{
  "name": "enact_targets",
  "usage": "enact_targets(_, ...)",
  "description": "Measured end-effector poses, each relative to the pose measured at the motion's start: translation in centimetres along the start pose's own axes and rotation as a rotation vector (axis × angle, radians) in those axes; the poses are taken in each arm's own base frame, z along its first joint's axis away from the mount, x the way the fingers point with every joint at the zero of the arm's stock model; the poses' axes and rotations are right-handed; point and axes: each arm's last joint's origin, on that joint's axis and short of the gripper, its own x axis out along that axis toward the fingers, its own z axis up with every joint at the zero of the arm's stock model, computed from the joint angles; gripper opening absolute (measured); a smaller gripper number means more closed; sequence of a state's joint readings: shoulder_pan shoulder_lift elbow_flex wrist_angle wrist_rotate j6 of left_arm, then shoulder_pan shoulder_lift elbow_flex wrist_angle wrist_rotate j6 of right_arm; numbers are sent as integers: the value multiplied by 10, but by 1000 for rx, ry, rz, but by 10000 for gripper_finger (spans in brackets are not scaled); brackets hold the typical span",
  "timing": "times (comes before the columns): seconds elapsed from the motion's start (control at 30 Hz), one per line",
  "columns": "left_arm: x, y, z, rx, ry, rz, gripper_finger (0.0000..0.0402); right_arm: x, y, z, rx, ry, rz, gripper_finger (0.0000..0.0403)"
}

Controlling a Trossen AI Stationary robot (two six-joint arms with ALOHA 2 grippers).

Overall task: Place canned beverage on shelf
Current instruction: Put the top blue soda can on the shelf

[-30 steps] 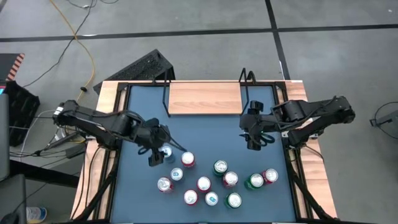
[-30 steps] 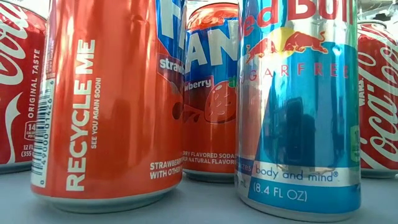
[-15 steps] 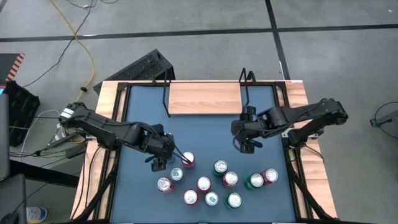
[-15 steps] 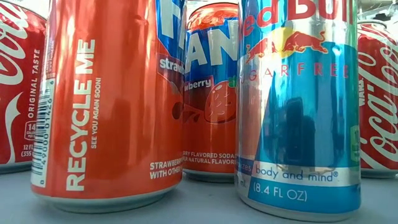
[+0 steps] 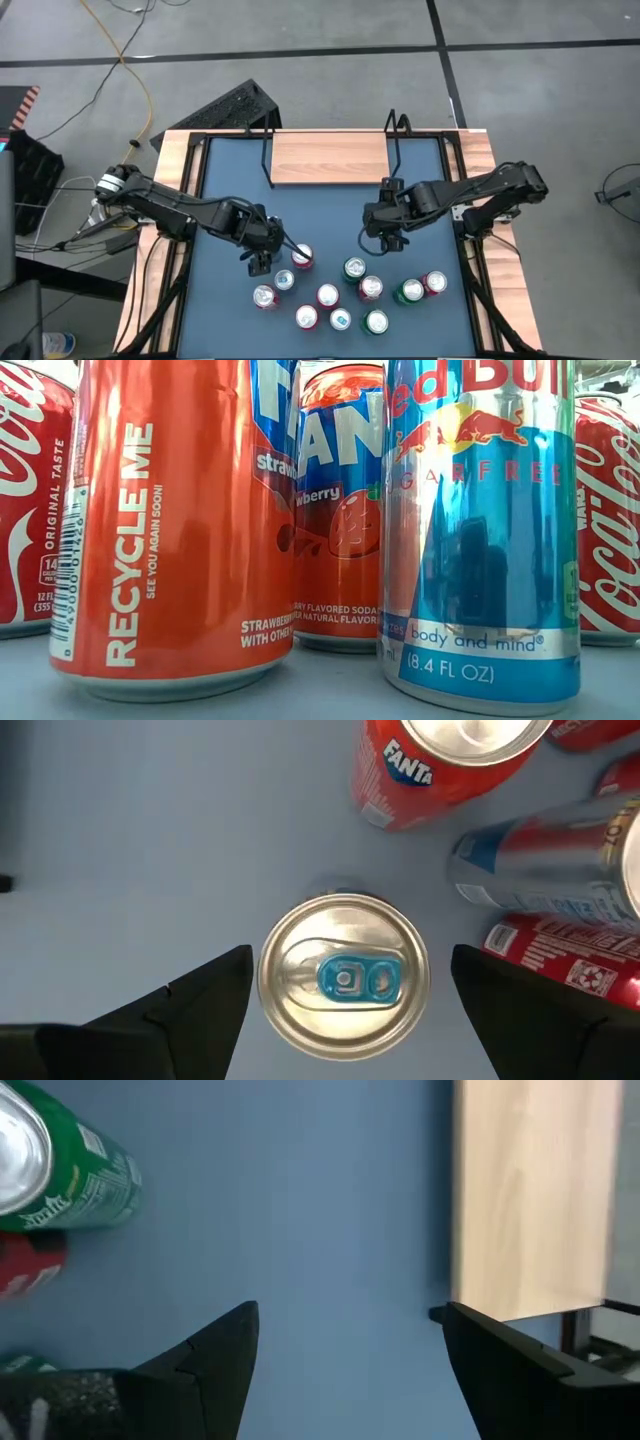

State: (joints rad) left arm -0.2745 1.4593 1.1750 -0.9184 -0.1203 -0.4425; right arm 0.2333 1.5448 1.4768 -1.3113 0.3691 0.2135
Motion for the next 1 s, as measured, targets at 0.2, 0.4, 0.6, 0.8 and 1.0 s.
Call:
enact_targets(0.2, 0, 0, 2, 8, -29, 4, 309, 11, 4, 0, 9, 34, -7, 302)
enact_targets(0.4, 0, 0, 3, 0, -32, 7, 236, 18, 7, -1, 3, 56, -9, 302)
enact_targets(0.6, 0, 0, 3, 0, -30, 3, 218, 19, 7, 0, 2, 59, -10, 302)
enact_targets(0.8, -1, -1, 2, 0, -26, -9, 218, 19, 7, 0, -1, 58, -10, 302)
enact_targets(1.0, -16, -3, 11, 32, -38, -64, 218, 19, 7, 0, -1, 58, -10, 302)
